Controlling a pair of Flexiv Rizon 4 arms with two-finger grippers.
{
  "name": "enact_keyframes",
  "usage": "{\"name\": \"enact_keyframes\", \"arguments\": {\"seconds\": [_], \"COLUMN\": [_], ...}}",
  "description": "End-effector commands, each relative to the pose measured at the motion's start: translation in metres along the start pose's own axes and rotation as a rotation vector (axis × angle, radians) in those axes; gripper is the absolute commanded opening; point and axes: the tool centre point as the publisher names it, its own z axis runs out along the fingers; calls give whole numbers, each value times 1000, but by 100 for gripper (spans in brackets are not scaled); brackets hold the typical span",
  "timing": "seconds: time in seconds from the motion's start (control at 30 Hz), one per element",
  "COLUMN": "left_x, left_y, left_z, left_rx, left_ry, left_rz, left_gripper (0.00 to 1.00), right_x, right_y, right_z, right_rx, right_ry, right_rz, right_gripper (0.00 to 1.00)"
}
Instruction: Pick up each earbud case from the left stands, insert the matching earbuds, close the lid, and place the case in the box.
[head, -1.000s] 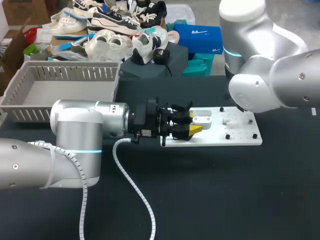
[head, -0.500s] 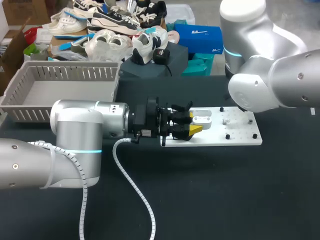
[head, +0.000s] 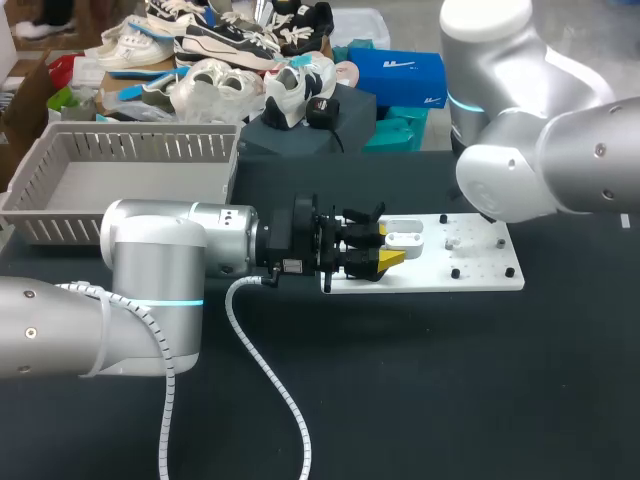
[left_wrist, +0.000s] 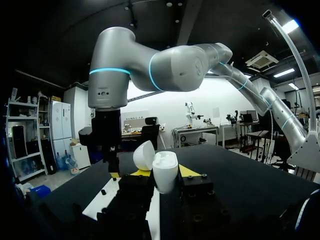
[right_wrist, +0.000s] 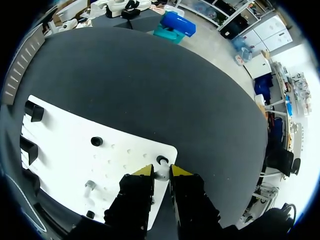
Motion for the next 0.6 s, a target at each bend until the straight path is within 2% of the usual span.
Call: {"name": "enact_keyframes", "arguments": {"seconds": [0.03, 0.2, 0.37, 0.6], "left_x": [1, 1, 1, 1], "left_y": [1, 1, 1, 1], "left_z": [0, 0, 0, 0], "left_rx": [1, 1, 1, 1], "left_ry": [-1, -1, -1, -1], "left_rz": [0, 0, 0, 0], "left_gripper": [0, 0, 0, 0], "right_x": [4, 11, 29, 57], "right_y": [-1, -1, 2, 14], "right_z": [-10, -31, -64, -140], "right_rx": [9, 14, 22, 58], "right_ry": [-9, -30, -63, -161], "right_rz": [9, 31, 38, 34], "right_gripper": [0, 0, 0, 0]}}
